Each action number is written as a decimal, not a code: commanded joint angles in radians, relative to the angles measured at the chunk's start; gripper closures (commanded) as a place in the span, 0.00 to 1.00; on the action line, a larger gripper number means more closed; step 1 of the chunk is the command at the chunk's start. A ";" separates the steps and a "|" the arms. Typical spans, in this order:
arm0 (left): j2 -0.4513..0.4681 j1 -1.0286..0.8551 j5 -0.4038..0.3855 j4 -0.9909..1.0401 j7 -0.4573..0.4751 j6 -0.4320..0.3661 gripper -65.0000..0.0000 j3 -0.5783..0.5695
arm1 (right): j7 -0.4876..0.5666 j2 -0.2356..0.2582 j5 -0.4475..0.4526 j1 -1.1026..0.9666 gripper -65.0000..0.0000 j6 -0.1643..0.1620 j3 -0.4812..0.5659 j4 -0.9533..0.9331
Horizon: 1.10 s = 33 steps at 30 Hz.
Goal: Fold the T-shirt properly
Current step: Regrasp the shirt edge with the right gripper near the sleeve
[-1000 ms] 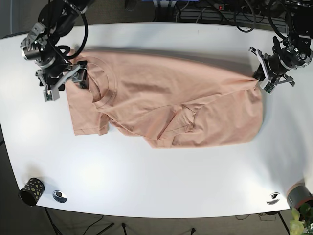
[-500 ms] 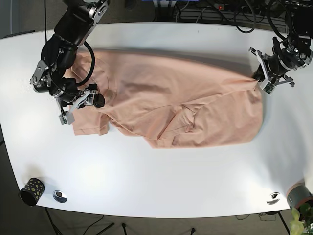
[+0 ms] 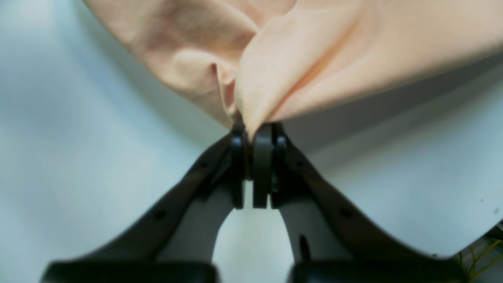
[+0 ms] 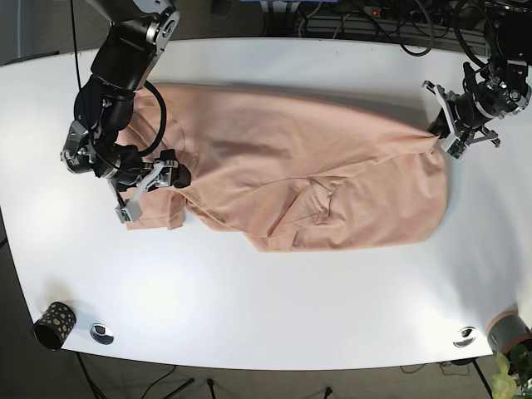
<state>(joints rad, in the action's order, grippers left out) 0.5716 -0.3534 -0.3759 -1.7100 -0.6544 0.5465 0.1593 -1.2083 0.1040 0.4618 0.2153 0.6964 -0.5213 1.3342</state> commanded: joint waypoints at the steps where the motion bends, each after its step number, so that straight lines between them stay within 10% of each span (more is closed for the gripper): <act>1: 0.018 0.006 -0.008 -0.017 0.018 -0.006 1.00 0.010 | 0.012 -0.007 0.021 0.019 0.28 0.002 -0.003 0.018; 7: 0.018 0.007 -0.008 -0.017 0.018 -0.006 1.00 0.010 | 0.014 -0.011 0.016 0.019 0.34 0.002 0.000 0.015; 15: 0.018 0.007 -0.008 -0.017 0.018 -0.006 1.00 0.010 | 0.014 -0.013 0.021 0.019 1.00 0.002 0.002 0.021; 33: 0.021 0.055 -0.008 -0.143 -0.091 0.001 1.00 0.046 | 0.008 0.084 0.168 -0.270 1.00 0.002 -0.006 0.534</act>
<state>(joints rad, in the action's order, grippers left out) 0.5716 -0.3164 -0.3832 -1.8267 -0.7467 0.5522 0.1833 -1.2228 0.1539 0.6079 -0.0616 0.6968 -0.5224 1.8050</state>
